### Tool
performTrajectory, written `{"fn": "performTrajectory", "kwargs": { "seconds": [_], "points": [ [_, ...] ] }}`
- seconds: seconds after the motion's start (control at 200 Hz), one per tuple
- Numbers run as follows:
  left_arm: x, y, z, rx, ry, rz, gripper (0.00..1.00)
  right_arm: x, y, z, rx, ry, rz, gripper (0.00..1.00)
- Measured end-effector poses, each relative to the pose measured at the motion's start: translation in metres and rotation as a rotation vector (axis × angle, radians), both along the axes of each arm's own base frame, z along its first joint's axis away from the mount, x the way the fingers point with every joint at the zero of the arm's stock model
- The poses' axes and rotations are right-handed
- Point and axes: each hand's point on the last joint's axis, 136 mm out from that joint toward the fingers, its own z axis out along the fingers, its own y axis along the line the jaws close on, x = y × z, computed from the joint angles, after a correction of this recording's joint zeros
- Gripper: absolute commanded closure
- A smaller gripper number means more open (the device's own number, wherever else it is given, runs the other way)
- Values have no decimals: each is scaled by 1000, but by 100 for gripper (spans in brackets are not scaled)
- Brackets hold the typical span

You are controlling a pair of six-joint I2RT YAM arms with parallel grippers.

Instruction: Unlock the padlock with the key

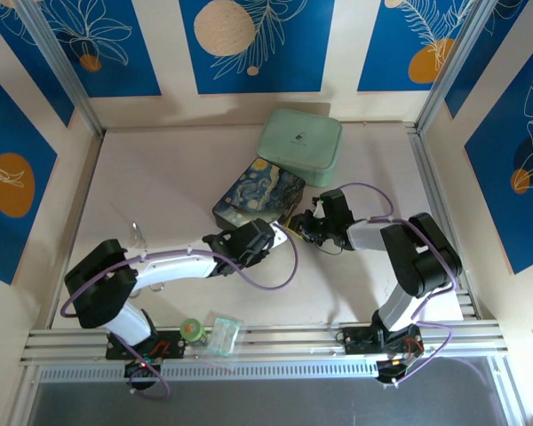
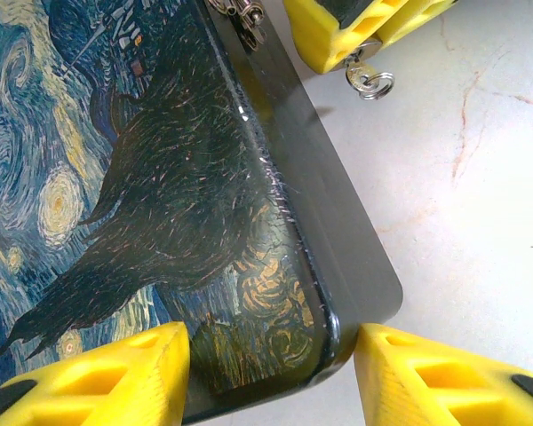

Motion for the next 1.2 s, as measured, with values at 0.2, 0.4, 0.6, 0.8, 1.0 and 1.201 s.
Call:
{"fn": "performTrajectory", "kwargs": {
  "seconds": [0.2,0.4,0.6,0.8,1.0,1.201],
  "points": [
    [0,0,0,0,0,0,49,0,0,0,6,8,-5,89],
    [-2,-3,0,-13,-8,-10,49,4,-6,2,41,39,-42,89],
    [-5,-4,0,-17,-11,-17,49,10,-5,-1,80,79,-60,89],
    [-4,-5,0,-20,-13,-17,50,17,-1,-2,103,111,-48,89],
    [-4,-6,0,-26,-17,-17,50,18,-4,-1,124,121,-46,89],
    [-6,-2,-11,7,7,-14,45,25,-12,0,123,114,-79,89]
  ]
}}
